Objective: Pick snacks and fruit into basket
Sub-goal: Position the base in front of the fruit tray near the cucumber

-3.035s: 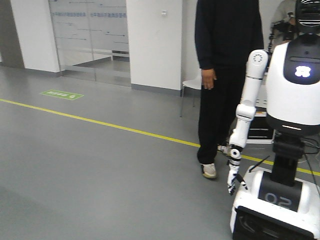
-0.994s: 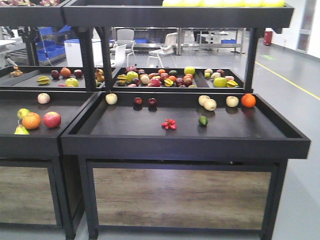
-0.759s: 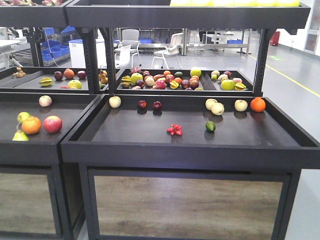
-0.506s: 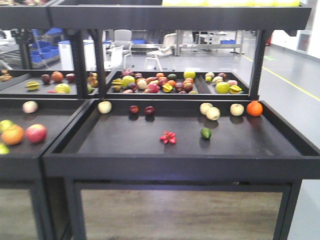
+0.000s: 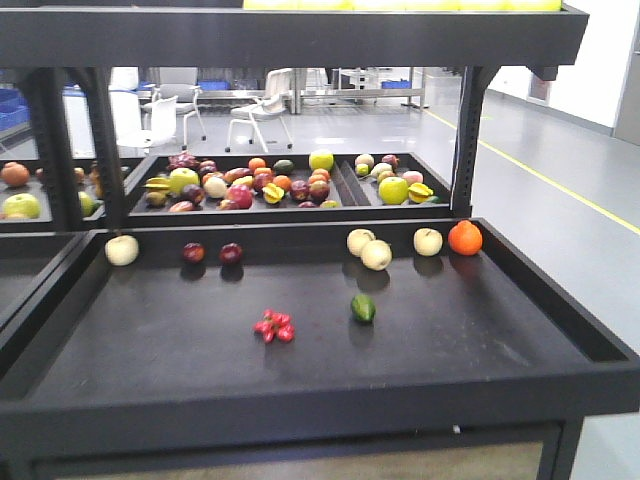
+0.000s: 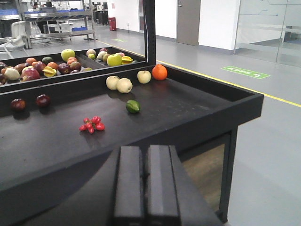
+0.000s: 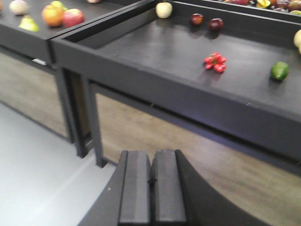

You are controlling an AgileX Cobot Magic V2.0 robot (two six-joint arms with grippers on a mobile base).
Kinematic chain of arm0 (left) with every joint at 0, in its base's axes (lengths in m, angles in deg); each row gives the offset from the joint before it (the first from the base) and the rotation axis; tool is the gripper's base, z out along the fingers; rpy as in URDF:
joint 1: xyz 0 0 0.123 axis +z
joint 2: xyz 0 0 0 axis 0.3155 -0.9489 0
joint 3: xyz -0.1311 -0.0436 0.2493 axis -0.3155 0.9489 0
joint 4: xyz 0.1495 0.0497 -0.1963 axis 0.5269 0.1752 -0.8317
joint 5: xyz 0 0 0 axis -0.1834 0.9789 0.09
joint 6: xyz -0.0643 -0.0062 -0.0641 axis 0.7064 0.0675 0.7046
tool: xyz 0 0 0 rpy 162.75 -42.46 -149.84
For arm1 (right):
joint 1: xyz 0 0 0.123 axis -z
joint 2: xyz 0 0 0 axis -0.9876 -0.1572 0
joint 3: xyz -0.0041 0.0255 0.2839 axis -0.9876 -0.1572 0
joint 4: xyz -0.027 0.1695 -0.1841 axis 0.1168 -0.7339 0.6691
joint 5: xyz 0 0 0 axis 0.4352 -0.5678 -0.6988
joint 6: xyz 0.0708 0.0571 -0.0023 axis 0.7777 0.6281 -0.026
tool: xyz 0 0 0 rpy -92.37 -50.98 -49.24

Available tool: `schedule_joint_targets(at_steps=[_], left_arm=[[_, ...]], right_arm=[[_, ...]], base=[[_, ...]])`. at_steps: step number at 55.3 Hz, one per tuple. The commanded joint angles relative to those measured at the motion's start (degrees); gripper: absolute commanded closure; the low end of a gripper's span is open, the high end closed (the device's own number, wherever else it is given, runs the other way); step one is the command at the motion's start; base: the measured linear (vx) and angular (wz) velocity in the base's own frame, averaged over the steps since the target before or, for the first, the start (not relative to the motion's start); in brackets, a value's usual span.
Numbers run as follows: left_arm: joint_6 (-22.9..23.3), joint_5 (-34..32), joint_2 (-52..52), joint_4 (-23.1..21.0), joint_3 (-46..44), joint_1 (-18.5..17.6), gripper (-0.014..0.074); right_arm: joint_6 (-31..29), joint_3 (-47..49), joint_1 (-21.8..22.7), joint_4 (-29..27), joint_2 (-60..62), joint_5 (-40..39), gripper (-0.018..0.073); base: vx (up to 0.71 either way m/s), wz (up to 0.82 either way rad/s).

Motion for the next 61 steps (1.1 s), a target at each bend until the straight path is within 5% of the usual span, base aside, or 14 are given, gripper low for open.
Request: schedule_joint_targets(at_steps=[1, 61], left_arm=[[0.5, 0.7, -0.2, -0.6, -1.8, -0.1, 0.0596], [0.5, 0.7, -0.2, -0.6, -1.8, -0.1, 0.0596]], right_arm=[[0.1, 1.7, 0.1, 0.0, 0.5, -2.6, 0.0566], [0.1, 1.7, 0.1, 0.0, 0.5, -2.6, 0.0565]], base=[[0.46, -0.11], [0.38, 0.00]])
